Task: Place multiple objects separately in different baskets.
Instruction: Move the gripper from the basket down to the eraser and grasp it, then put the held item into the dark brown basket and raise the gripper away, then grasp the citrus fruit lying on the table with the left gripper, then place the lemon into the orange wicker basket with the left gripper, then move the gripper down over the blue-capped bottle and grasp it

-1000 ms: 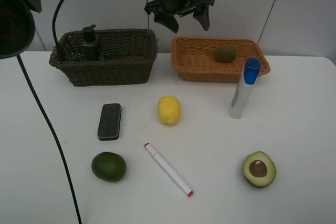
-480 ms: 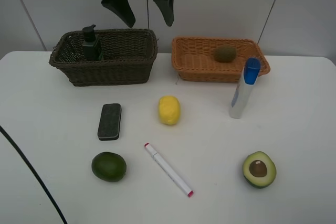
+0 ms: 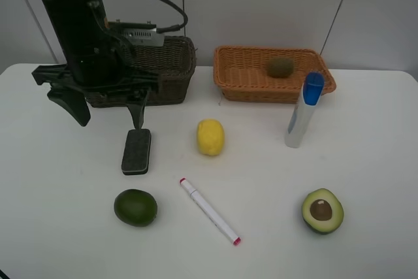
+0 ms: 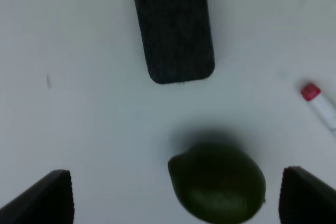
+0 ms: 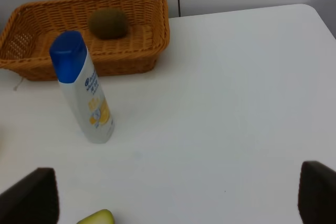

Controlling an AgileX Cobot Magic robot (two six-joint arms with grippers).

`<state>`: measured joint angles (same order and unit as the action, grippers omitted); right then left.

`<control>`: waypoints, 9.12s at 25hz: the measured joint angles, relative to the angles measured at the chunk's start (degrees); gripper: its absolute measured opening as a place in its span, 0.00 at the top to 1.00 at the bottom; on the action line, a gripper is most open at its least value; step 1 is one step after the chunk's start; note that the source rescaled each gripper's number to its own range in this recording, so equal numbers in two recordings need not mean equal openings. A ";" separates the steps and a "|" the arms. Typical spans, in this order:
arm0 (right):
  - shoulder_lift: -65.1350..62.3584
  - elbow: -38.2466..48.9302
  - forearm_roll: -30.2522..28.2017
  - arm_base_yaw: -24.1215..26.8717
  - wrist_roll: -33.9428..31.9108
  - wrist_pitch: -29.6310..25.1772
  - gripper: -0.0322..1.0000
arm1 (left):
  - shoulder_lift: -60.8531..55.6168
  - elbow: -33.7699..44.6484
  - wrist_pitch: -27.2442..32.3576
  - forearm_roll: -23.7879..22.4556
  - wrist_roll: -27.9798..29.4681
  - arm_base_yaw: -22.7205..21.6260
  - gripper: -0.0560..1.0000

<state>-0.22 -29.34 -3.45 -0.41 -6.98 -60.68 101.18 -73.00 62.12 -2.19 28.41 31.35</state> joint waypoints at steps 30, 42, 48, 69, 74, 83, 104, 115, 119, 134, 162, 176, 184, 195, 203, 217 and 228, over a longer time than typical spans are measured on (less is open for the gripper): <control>0.00 0.00 0.00 0.00 0.00 0.00 0.00 | 20.78 0.66 -19.90 0.48 0.29 -2.64 0.66; 0.00 0.00 0.00 0.00 0.00 0.00 0.00 | 5.98 -10.48 -11.31 -0.64 -7.90 -2.64 0.66; 0.00 0.00 0.00 0.00 0.00 0.00 0.00 | 9.00 -20.53 -25.48 -6.53 -10.53 -4.40 0.66; 0.00 0.00 0.00 0.00 0.00 0.00 0.00 | 16.51 -33.18 -12.66 2.88 -12.74 -11.91 0.00; 0.00 0.00 0.00 0.00 0.00 0.00 0.00 | 15.85 -38.46 5.93 9.10 -22.30 -10.60 0.00; 0.00 0.00 0.00 0.00 0.00 0.00 0.00 | 7.85 -27.19 6.32 5.62 -45.20 1.28 0.00; 0.00 0.00 0.00 0.00 0.00 0.00 0.00 | -10.54 20.11 -12.16 3.23 -66.99 12.48 0.00; 0.00 0.00 0.00 0.00 0.00 0.00 0.00 | -7.92 24.16 -22.78 3.84 -74.19 12.48 0.00; 0.00 0.00 0.00 0.00 0.00 0.00 0.00 | -2.78 24.22 -24.56 3.89 -74.63 12.48 0.00; 0.00 0.00 0.00 0.00 0.00 0.00 0.00 | 6.55 24.22 -28.22 3.85 -74.67 12.48 0.00; 0.00 0.00 0.00 0.00 0.00 0.00 0.00 | -0.96 -9.66 -18.68 1.70 -46.12 11.68 0.40; 0.00 0.00 0.00 0.00 0.00 0.00 0.00 | 41.22 -51.36 -40.38 1.51 -28.41 7.64 0.40; 0.00 0.00 0.00 0.00 0.00 0.00 0.00 | 47.81 -58.18 -41.08 1.46 -28.41 6.94 0.01; 0.00 0.00 0.00 0.00 0.00 0.00 0.00 | 36.53 -58.62 -17.53 1.46 -21.54 4.91 0.00; 0.00 0.00 0.00 0.00 0.00 0.00 0.00 | 31.61 -58.56 6.45 1.28 -15.02 0.37 0.00; 0.00 0.00 0.00 0.00 0.00 0.00 0.00 | 6.06 -28.50 6.39 -5.40 -19.43 -15.20 0.00; 0.00 0.00 0.00 0.00 0.00 0.00 0.00 | -32.79 11.27 6.39 -0.46 -18.14 -23.56 0.00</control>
<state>-0.22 -29.34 -3.45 -0.41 -6.98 -60.68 68.39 -61.73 68.51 -2.65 10.27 7.79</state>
